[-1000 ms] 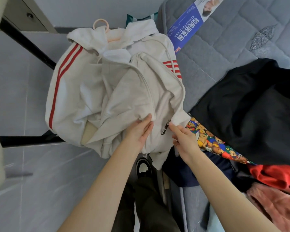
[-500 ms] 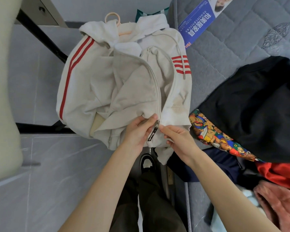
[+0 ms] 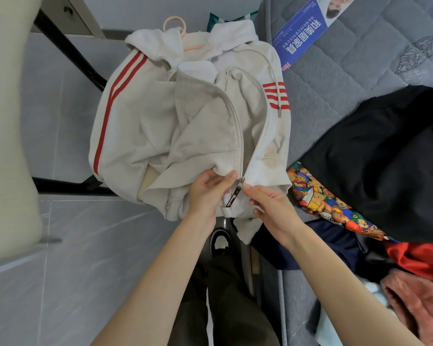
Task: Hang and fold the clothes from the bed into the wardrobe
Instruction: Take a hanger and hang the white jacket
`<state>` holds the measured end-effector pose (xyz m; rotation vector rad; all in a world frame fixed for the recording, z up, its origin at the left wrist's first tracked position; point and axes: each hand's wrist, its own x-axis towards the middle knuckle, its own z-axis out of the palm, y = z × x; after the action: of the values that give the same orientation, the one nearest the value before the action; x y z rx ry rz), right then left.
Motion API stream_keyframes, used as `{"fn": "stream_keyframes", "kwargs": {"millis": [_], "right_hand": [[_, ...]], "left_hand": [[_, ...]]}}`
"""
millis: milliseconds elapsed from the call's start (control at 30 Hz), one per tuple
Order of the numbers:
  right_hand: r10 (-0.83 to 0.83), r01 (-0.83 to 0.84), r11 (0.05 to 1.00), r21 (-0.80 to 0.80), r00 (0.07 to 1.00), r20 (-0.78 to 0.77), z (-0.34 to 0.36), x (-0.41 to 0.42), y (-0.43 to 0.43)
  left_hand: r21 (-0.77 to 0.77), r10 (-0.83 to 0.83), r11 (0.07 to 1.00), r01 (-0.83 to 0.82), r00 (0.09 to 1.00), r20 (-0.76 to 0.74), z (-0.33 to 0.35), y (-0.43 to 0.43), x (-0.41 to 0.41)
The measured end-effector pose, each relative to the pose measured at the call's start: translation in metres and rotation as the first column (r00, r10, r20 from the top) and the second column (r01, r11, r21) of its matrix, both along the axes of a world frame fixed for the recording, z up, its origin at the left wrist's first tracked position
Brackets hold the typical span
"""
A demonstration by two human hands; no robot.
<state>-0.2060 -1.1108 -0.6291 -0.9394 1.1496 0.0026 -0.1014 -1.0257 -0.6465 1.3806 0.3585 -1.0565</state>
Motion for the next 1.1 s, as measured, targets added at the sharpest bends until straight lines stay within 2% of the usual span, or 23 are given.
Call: {"fn": "stream_keyframes", "kwargs": {"millis": [100,333,533,733,967,1100], "right_hand": [[0.015,-0.016,0.999,-0.04,0.999,-0.032,0.0,-0.001,0.0],[-0.004,0.003,0.999,-0.036,0.999,-0.036,0.0,0.002,0.001],[-0.032,0.03,0.999,-0.042,0.999,-0.044,0.0,0.003,0.0],[-0.04,0.038,0.999,-0.039,0.998,-0.057,0.0,0.006,0.004],[-0.078,0.078,0.997,-0.009,0.993,-0.084,-0.004,0.006,0.015],[-0.071,0.073,0.997,0.027,0.994,-0.082,-0.006,0.006,0.018]], "left_hand": [[0.023,0.026,0.999,-0.027,0.997,0.067,0.001,-0.001,-0.001],[-0.005,0.072,0.997,-0.072,0.994,0.078,0.004,-0.003,-0.004],[0.024,-0.026,0.999,0.022,0.984,0.177,0.003,0.0,-0.004],[0.089,-0.184,0.983,0.164,0.931,0.315,-0.001,0.001,0.002],[0.251,-0.383,0.918,0.307,0.849,0.364,-0.006,0.01,0.006],[0.277,-0.388,0.912,0.302,0.856,0.343,-0.008,0.02,-0.001]]}}
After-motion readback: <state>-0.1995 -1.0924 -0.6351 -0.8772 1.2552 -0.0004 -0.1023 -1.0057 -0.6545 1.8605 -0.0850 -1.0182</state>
